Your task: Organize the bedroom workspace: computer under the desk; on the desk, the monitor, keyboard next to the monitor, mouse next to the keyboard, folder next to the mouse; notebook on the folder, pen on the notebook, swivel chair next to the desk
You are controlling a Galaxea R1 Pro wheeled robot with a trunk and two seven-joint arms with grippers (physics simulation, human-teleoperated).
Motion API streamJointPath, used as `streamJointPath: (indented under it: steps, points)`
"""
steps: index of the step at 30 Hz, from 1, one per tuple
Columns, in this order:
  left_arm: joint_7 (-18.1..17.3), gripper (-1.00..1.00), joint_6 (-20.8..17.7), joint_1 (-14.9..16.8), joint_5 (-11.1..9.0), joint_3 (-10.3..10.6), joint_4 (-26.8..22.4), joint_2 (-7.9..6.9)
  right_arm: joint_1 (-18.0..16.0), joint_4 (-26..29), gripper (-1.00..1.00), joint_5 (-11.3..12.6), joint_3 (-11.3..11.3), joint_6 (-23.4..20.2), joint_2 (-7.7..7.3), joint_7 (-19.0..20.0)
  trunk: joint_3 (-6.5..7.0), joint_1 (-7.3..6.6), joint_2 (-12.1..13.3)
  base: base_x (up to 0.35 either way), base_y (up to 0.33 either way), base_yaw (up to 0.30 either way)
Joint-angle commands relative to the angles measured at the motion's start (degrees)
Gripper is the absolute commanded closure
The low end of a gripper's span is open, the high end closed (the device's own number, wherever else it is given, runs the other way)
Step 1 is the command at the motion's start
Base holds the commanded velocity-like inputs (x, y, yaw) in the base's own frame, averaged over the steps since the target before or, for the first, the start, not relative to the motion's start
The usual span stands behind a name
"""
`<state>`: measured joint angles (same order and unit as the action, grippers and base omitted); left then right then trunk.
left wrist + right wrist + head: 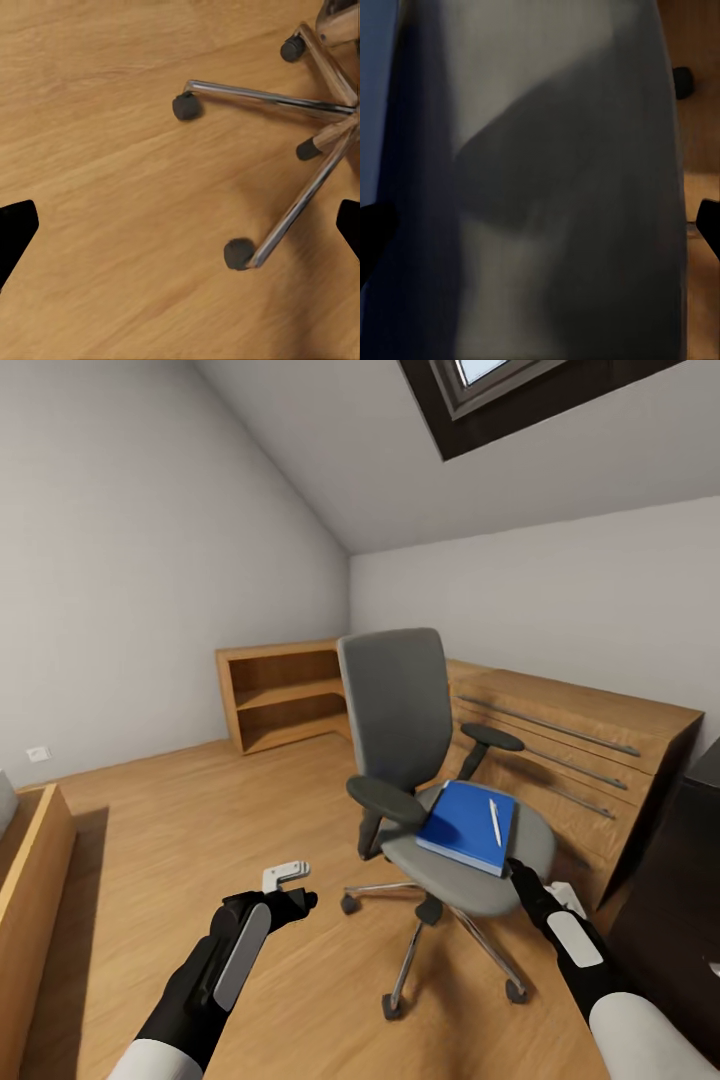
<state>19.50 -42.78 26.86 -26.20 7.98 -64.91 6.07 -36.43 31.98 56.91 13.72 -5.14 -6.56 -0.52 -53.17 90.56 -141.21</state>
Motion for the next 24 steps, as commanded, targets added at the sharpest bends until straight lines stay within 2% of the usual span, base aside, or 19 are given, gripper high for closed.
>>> streamJointPath:
  steps: [1,8,11,19,24]
  points:
    - [0.5,-1.00,-0.1,0.0,-0.6,0.1,0.0,0.00,0.0,0.2,-1.00,0.8,0.0,-0.3,0.05,0.2,-0.05,0.02,0.0,0.321,0.000,0.000]
    - [0.5,-1.00,-0.1,0.0,-0.7,0.1,0.0,0.00,0.0,0.2,-1.00,0.8,0.0,-0.2,0.05,0.2,-0.05,0.02,0.0,0.315,0.000,0.000]
    - [0.6,-1.00,-0.1,0.0,-0.7,0.1,0.0,0.00,0.0,0.1,-1.00,0.8,0.0,-0.2,0.05,0.2,-0.05,0.02,0.0,0.148,0.000,0.000]
    - [0.6,-1.00,-0.1,0.0,-0.7,0.2,0.0,0.00,0.0,0.1,-1.00,0.8,0.0,-0.2,0.10,0.2,-0.05,0.02,0.0,-0.213,0.000,0.000]
    - [0.6,-1.00,-0.1,0.0,-0.7,0.1,0.0,0.00,0.0,0.1,-1.00,0.8,0.1,-0.1,0.15,0.2,-0.05,0.02,0.0,-0.073,0.000,0.000]
